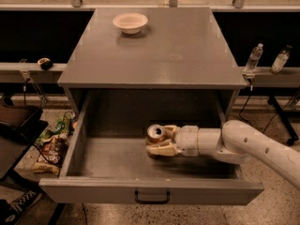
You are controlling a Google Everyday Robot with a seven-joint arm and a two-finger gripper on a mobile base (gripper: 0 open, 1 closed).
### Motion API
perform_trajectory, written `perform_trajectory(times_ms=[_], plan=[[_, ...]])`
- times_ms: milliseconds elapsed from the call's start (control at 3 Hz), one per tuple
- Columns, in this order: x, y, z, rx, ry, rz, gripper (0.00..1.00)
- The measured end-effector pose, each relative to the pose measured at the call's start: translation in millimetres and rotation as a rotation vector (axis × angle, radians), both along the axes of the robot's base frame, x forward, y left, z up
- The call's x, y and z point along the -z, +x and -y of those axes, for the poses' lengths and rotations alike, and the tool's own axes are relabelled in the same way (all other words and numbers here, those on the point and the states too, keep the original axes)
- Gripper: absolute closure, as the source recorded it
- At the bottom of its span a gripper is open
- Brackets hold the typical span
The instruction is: Pick orange can from top drawer and place on counter
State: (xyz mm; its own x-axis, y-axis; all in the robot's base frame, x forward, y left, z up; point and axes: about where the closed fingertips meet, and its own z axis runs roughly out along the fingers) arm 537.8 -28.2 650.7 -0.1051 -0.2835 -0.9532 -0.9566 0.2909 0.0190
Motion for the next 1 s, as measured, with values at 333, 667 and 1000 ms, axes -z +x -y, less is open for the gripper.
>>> perform_trajectory(times_ms=[333,667,1000], plan=[[-25.0,1.6,-3.8,0.015,-0.002,-0.014,0.87],[-101.6,-2.7,12.5,0.019,-0.078,0.016,1.0],[-195.1,-5.3,34.2,0.017,-0.162,0.063,1.0]])
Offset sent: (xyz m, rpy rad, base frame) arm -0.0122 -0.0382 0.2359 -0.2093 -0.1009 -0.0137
